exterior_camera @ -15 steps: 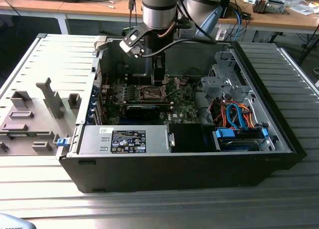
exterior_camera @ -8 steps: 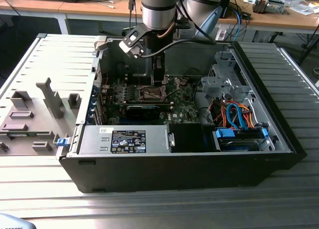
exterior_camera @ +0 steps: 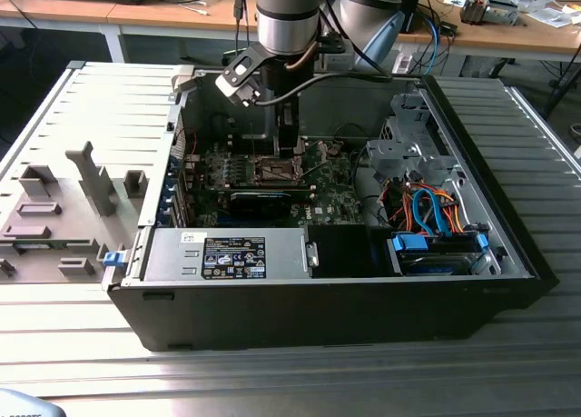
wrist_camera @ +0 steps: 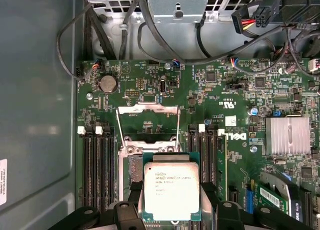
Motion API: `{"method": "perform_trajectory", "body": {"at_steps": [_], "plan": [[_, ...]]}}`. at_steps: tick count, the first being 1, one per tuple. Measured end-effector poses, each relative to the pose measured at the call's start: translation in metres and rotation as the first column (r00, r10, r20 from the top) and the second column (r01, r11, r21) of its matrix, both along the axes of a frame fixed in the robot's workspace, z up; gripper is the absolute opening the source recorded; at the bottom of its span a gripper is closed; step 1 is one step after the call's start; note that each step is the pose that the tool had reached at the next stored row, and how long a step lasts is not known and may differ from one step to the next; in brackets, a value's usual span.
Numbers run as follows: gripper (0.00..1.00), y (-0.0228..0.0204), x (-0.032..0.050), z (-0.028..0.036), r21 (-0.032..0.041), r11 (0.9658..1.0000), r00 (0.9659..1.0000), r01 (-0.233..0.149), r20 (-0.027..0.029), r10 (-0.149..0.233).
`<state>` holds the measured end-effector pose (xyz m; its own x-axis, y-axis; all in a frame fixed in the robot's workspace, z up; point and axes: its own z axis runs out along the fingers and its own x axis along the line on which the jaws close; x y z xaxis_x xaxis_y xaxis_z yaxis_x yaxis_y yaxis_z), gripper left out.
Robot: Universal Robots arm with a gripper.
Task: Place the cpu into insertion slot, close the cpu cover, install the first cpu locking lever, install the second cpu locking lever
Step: 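Place the cpu into insertion slot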
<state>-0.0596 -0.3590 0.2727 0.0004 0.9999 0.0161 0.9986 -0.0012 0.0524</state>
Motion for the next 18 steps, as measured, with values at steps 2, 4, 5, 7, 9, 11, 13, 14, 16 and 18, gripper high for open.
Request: {"method": "perform_trajectory", "body": {"at_steps": [2, 4, 5, 7, 9, 11, 13, 14, 16, 18], "plan": [[0.54, 0.0, -0.0006, -0.0003, 0.0, 1.0, 1.0, 0.0, 0.0, 0.0], [0.54, 0.0, -0.0011, -0.0005, 0.0, 1.0, 1.0, 0.0, 0.0, 0.0], [0.54, 0.0, -0.0015, -0.0006, 0.0, 1.0, 1.0, 0.0, 0.0, 0.0], [0.54, 0.0, -0.0019, -0.0008, 0.0, 1.0, 1.0, 0.0, 0.0, 0.0], [0.54, 0.0, -0.0027, -0.0012, 0.0, 1.0, 1.0, 0.0, 0.0, 0.0], [0.54, 0.0, -0.0033, -0.0014, 0.0, 1.0, 1.0, 0.0, 0.0, 0.0], [0.54, 0.0, -0.0038, -0.0016, 0.0, 1.0, 1.0, 0.0, 0.0, 0.0], [0.54, 0.0, -0.0039, -0.0017, 0.0, 1.0, 1.0, 0.0, -0.0001, 0.0], [0.54, 0.0, -0.0042, -0.0018, 0.0, 1.0, 1.0, 0.0, 0.0, 0.0], [0.54, 0.0, -0.0046, -0.002, 0.0, 1.0, 1.0, 0.0, 0.0, 0.0]]}}
